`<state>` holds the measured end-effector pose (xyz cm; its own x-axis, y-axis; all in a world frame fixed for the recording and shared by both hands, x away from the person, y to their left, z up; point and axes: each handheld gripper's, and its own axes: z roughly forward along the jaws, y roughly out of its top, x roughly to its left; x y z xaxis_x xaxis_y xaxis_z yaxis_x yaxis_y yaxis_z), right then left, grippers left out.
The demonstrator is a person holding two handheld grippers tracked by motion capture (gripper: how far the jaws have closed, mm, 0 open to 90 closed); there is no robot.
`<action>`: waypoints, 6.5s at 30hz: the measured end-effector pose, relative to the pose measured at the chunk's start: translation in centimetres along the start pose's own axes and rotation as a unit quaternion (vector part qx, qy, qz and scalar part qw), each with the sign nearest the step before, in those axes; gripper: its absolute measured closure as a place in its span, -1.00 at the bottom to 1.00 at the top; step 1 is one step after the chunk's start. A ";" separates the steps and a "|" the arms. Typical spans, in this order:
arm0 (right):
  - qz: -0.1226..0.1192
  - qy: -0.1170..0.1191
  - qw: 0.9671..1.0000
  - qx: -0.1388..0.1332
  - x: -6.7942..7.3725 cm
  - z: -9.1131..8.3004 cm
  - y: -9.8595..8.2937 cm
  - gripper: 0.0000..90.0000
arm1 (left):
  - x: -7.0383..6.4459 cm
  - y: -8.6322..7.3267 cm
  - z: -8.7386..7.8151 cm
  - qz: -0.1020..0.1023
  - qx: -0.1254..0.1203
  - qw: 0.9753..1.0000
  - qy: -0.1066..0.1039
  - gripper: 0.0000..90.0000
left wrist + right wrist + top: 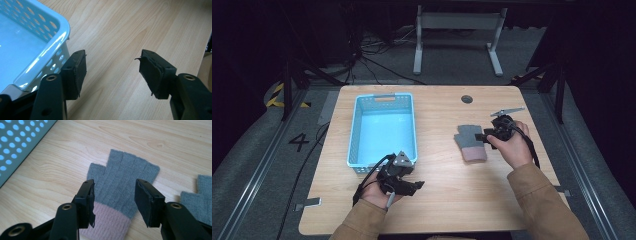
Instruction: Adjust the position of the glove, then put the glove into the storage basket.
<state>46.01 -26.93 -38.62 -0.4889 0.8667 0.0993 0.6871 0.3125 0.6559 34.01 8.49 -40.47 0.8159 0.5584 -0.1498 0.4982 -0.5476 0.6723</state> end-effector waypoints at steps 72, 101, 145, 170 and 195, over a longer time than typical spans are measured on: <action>-0.084 0.059 0.994 0.030 2.2 -3.7 -1.2 0.93 | 0.1 1.9 1.4 0.022 0.004 1.000 -0.019 -0.14; -0.243 0.156 0.954 0.084 5.2 -2.0 -4.9 0.93 | -0.3 2.6 1.7 0.030 -0.001 0.997 -0.069 0.26; -0.232 0.225 0.936 0.139 9.0 -2.4 -8.8 1.00 | -0.1 3.6 1.4 0.034 -0.013 0.998 -0.050 0.18; -0.239 0.201 0.932 0.183 8.9 -1.1 -9.7 1.00 | -0.1 3.7 1.5 0.035 -0.009 0.998 -0.053 0.17; -0.205 0.155 0.950 0.175 5.7 -1.8 -9.4 1.00 | 0.0 3.7 1.5 0.033 -0.013 0.998 -0.056 0.16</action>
<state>35.77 -25.58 -42.89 -0.8519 0.5049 0.1393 0.5145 0.7571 0.4025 36.30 5.55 -39.06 0.8750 0.4477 -0.1841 0.4359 -0.5633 0.7019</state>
